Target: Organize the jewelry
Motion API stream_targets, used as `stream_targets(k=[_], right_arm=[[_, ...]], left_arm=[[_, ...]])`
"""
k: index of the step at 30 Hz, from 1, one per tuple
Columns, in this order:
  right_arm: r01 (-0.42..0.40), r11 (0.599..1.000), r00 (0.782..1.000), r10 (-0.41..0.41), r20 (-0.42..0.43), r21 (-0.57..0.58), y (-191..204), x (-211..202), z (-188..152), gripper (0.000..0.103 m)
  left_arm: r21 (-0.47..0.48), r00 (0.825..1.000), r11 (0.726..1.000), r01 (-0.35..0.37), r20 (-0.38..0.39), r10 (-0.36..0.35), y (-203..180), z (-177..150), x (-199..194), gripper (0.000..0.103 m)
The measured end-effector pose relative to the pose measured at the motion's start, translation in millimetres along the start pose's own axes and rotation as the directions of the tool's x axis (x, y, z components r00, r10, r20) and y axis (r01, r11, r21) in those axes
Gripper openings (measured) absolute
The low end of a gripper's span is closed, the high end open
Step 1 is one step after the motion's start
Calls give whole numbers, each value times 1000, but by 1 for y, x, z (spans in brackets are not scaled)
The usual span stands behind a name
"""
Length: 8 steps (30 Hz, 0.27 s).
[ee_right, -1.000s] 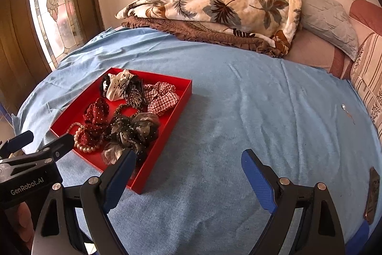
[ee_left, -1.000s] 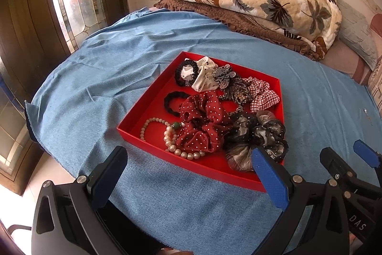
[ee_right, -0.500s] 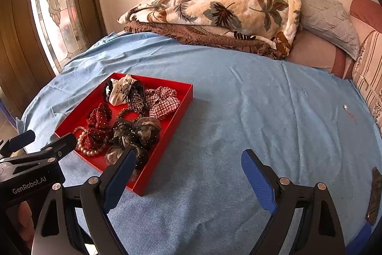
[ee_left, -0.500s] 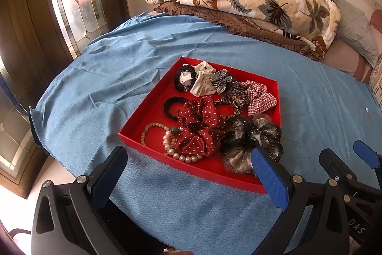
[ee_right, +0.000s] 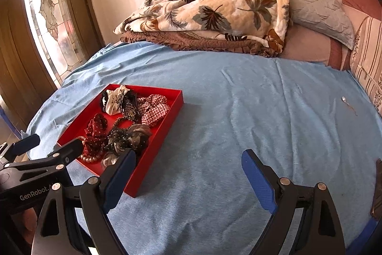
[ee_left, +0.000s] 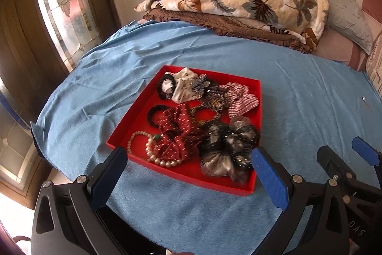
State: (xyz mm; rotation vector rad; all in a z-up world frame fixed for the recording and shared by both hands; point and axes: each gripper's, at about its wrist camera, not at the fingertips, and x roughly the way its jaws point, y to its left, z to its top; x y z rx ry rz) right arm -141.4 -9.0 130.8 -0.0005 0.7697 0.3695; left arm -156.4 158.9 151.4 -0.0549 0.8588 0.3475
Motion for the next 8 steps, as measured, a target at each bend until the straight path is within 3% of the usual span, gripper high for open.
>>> stream_targets(k=[8], right_arm=[[57,996,998,-57,2,75,-51,-5,-5,94]], left_arm=[[33,998,998,55,-32,-54,-40,15,10,103]])
